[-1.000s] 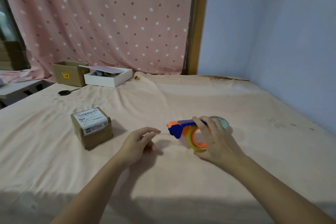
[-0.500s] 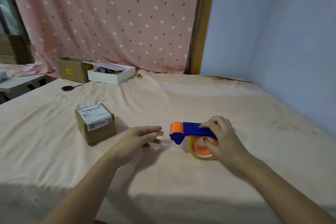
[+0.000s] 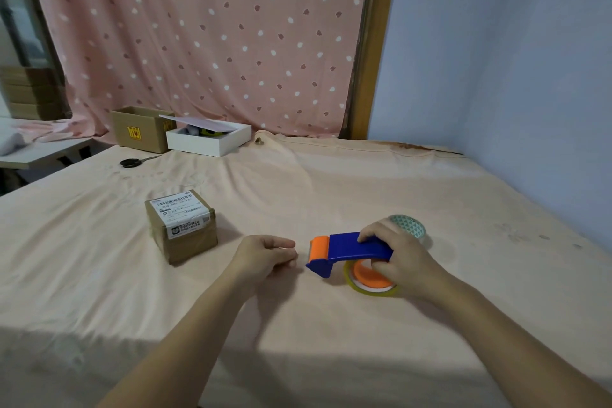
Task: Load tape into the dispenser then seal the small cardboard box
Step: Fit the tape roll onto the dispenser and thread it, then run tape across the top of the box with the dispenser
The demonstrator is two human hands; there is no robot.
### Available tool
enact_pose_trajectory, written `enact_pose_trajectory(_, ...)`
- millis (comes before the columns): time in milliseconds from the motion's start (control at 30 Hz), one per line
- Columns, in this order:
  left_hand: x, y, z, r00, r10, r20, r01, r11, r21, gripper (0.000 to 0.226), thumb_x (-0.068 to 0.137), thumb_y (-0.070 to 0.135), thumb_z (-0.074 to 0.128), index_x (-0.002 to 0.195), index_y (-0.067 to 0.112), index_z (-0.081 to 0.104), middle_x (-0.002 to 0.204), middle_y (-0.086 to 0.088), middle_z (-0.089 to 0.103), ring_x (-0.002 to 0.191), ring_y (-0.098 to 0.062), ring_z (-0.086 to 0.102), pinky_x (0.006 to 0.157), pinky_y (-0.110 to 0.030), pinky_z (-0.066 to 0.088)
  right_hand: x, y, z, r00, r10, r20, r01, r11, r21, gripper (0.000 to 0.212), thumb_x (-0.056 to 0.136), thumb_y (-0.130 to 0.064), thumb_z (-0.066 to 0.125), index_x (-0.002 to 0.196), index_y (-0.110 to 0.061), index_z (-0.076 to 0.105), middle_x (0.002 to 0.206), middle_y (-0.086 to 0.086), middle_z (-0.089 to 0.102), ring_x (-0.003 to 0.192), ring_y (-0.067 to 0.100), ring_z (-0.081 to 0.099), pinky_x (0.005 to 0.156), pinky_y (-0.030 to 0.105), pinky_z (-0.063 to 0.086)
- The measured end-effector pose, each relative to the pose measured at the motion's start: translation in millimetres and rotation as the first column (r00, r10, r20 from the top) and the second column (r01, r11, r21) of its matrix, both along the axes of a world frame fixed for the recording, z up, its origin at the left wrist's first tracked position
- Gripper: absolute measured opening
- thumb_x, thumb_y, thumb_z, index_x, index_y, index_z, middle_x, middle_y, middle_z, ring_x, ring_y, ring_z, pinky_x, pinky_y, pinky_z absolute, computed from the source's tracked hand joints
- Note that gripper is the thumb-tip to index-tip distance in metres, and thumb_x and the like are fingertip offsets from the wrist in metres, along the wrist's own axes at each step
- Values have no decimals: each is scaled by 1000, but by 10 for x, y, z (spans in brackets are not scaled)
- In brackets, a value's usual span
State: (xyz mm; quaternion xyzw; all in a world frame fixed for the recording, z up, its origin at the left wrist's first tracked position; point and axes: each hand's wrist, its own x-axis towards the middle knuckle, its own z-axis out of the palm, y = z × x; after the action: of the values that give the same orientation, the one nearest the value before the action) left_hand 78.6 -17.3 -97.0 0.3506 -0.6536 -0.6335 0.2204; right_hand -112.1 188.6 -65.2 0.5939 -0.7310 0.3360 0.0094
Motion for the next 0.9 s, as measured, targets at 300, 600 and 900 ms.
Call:
enact_pose_trajectory(300,171,-54,371,995,73,-65,-79,992,-103,14,90,-6,71,88,7,74,72,-8,76,51,-6,70,53,-16,52,50,-66,414,996,45,-82,-46,999,-5,46,67,-9,64,105,-35,61,106,-10,59,100,2,56,83,12,41)
enact_pose_trajectory(600,785,-670,1052,919,364,-150,-391,891,-229,25,83,8,79,105,18,72,86,-7,81,74,-19,72,65,-32,50,530,-1062,913,991,87,-106,-88,996,-8,70,78,0,68,139,-28,50,129,0,52,112,16,53,97,29,46)
enact_pose_trajectory(900,1098,-1383,915,889,441,-126,-454,884,-112,44,80,-1,78,121,10,68,104,-12,75,101,-24,70,64,-24,46,986,-2010,720,996,-68,52,64,996,68,37,84,-26,65,120,-25,57,109,2,62,95,23,60,85,39,52)
